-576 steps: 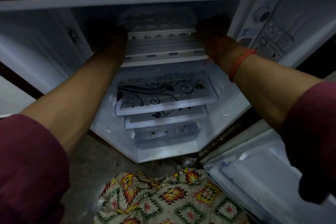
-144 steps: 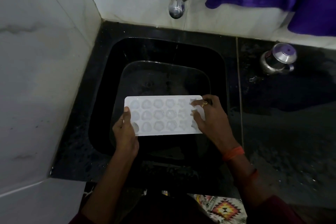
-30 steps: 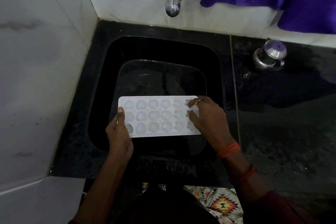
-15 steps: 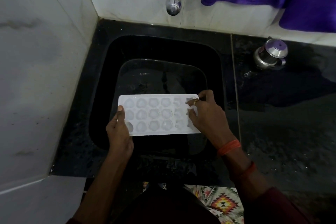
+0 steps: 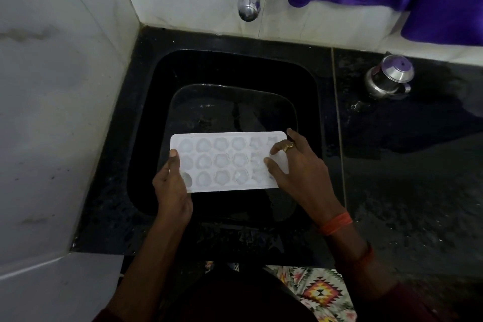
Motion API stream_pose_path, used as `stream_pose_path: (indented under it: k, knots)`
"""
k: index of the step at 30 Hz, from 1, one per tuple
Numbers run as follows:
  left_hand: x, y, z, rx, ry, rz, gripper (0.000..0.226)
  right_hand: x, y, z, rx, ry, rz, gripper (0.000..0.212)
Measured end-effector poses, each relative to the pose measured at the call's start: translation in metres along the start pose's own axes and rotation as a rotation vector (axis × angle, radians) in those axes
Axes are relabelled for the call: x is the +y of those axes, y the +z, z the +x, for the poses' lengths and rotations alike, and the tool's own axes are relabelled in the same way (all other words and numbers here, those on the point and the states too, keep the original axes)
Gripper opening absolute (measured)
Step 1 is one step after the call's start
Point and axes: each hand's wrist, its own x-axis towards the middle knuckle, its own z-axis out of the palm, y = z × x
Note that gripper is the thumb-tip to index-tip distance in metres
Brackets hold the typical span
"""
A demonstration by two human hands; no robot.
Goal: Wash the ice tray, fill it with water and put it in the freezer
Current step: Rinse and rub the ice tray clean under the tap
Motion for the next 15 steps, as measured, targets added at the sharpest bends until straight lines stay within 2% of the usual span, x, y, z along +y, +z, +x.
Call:
stream_pose_path:
  k: [11,15]
  knots:
    - [-0.0030,0.0006,-0.0008,0.020,-0.026,-0.011,0.026,0.0020,0.0080,-0.0060,0.008,-0.011,-0.033,0.043]
    - [-0.0023,0.0012,-0.0009,0.029,-0.024,-0.012,0.026,-0.0012,0.0082,-0.0084,-0.035,-0.014,-0.072,0.049]
